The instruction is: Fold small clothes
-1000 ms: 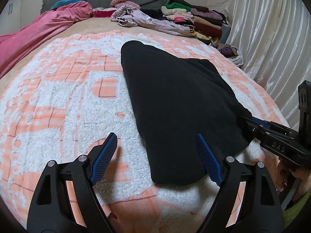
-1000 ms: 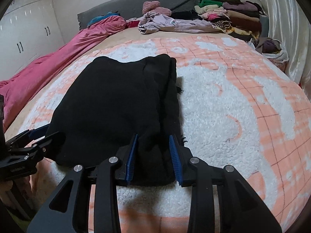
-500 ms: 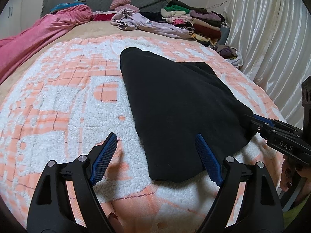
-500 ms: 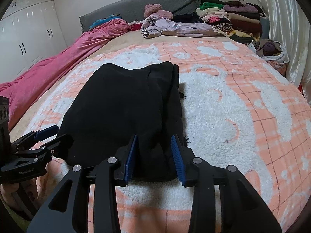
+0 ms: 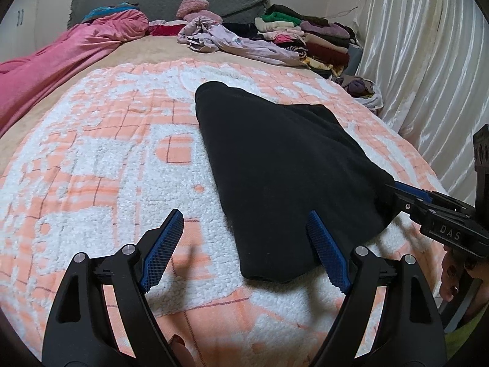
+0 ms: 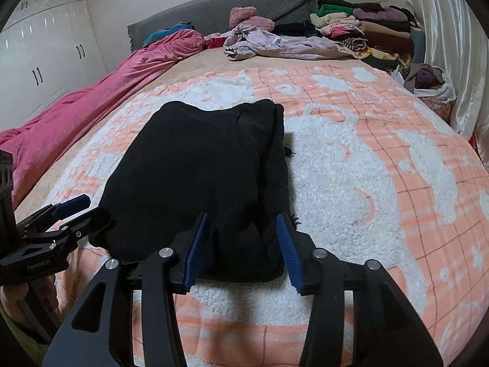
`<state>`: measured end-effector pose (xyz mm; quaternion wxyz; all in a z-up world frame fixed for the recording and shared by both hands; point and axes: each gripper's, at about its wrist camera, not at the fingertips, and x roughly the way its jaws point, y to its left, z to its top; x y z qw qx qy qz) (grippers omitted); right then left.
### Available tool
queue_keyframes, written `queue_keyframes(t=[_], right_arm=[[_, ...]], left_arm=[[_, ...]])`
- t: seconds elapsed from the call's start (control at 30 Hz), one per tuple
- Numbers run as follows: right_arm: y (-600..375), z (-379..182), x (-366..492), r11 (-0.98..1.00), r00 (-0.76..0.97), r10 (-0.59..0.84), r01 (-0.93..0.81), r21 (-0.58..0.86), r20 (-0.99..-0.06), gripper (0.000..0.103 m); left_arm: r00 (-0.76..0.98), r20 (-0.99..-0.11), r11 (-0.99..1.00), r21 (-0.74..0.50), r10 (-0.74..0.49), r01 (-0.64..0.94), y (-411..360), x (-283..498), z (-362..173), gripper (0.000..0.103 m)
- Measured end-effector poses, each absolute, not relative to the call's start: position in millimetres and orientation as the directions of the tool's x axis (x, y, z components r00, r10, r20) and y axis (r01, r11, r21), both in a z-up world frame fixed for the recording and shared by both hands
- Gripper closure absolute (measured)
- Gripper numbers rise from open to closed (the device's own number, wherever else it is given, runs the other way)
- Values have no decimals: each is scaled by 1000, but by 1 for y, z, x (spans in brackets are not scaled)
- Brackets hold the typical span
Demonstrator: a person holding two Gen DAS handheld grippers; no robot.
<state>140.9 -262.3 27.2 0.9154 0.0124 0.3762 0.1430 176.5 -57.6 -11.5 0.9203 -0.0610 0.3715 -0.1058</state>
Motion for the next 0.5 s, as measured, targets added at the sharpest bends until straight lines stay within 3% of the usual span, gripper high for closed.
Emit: queue_keyframes(t=[0.1,0.33,0.4,0.5], right_arm=[[-262,31,138,960,686,267,-248,127,-677,48],[-267,48,128,966,731,255,-226,128,-632,28],[-268,53,126,968,744,248,-214,131,-620,17],[-271,60,123,970,760,244,-199,142,-603,10]], left_arm=[[707,-666,971,-193,-237,143,-54,173,-8,27],[730,-650,976,-182,-212,121,-49,164,3,17],[735,-648,978,-175,-202,114,-48,161,6,10],[747,-637,981,-161,-188,110,-47,155,11,10]])
